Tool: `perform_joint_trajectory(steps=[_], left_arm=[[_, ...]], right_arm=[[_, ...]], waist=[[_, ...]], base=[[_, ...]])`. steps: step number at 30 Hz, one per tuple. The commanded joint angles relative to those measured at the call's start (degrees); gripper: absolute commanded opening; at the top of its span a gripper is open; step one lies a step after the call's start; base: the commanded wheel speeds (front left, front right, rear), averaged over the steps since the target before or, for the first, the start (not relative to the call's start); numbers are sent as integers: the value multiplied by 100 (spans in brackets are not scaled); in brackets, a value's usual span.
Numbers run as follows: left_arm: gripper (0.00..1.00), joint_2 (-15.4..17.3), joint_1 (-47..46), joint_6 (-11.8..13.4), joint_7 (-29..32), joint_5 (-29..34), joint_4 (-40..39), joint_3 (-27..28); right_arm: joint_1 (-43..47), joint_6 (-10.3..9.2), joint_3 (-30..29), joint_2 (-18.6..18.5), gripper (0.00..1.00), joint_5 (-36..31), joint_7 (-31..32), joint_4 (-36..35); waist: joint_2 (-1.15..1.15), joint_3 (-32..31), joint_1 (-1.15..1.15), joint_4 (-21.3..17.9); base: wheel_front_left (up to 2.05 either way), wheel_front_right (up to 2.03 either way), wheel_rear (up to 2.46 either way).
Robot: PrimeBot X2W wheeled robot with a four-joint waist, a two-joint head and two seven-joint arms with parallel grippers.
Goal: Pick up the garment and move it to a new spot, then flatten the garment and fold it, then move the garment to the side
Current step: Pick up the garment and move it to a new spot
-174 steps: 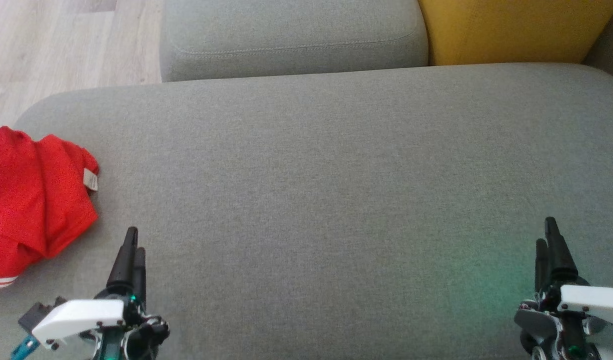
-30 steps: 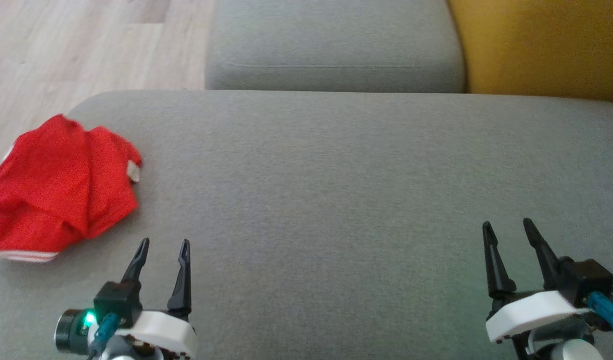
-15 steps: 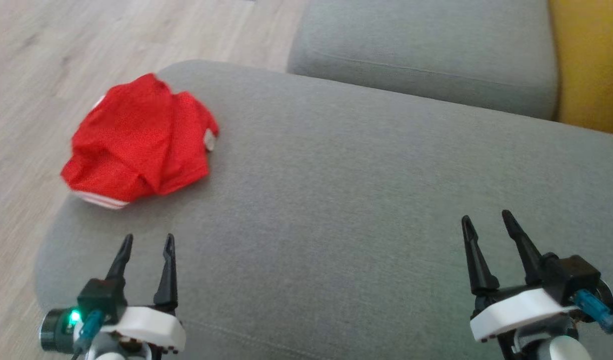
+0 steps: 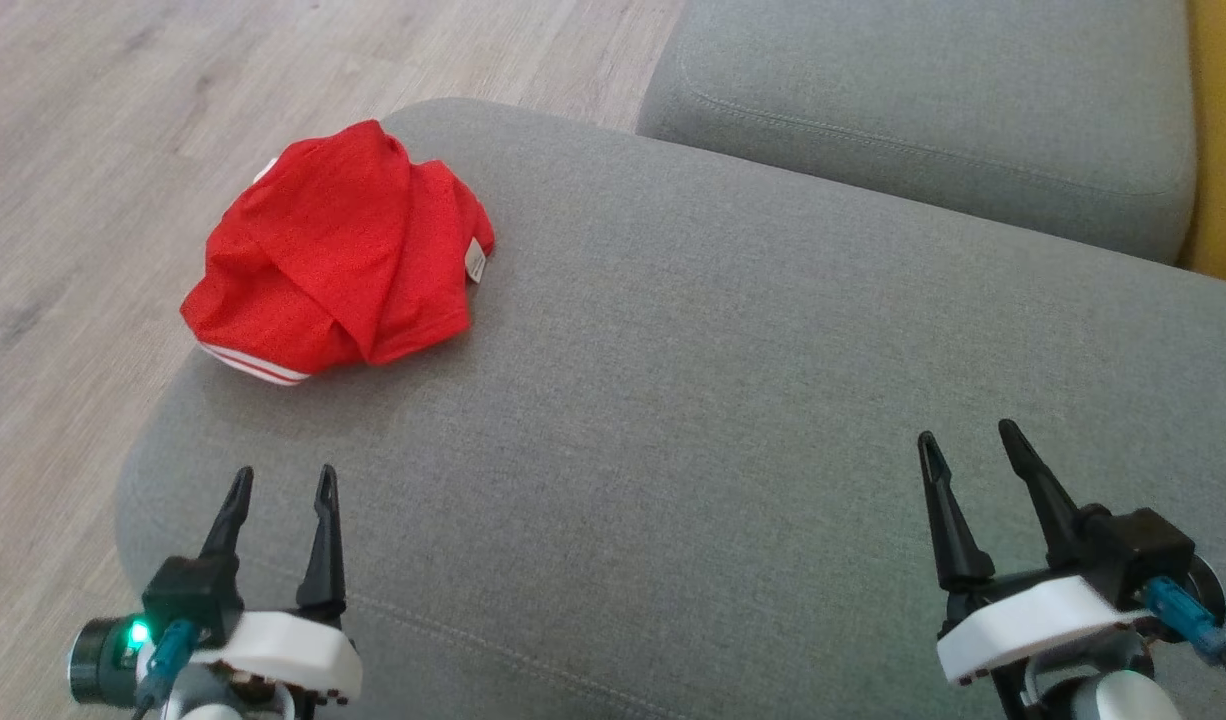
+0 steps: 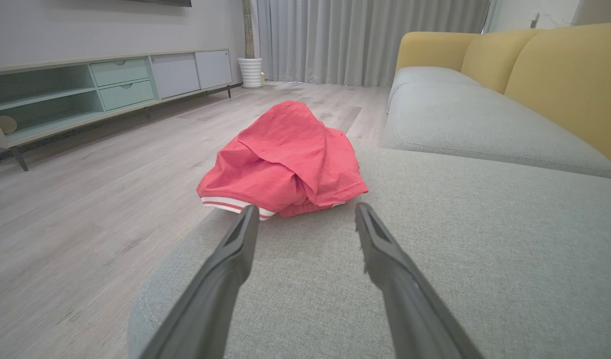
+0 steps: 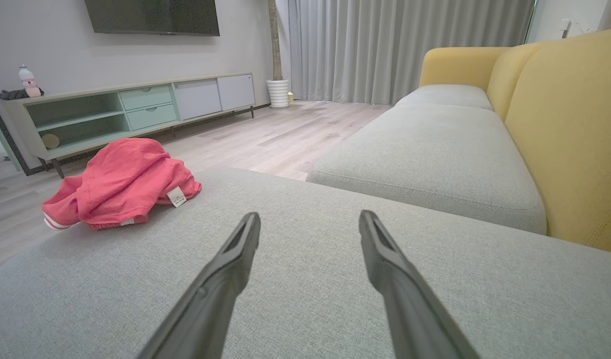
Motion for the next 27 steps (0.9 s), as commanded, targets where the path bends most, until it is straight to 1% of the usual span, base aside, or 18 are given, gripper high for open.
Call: perform_joint_trajectory(steps=[1, 9, 14, 20, 24, 27], left_arm=[[100, 36, -362, 34, -72, -3, -231, 246], [100, 20, -417, 18, -72, 4, -232, 290], [100, 1, -561, 22, -72, -49, -124, 370], [100, -32, -1210, 14, -72, -201, 45, 555], [100, -1, -1852, -8, -72, -333, 452, 767], [100, 49, -2348, -67, -72, -437, 927, 922]], right_arm=[[-212, -5, 105, -32, 100, 6, 0, -233], [-256, -5, 89, -32, 100, -3, 14, -233], [-301, -5, 88, -32, 100, -45, 110, -307], [-592, -5, 43, -33, 100, -329, 396, -656], [-898, -5, 70, -137, 100, -461, 599, -883], [-1111, -5, 98, -232, 100, -501, 713, -1017]], waist=[[0, 13, 0, 14], [0, 87, 0, 23], [0, 278, 0, -34], [0, 1042, 0, -212], [0, 1590, 0, -370], [0, 1953, 0, -489]], base=[[0, 0, 0], [0, 0, 0], [0, 0, 0], [0, 0, 0], [0, 0, 0], [0, 0, 0]])
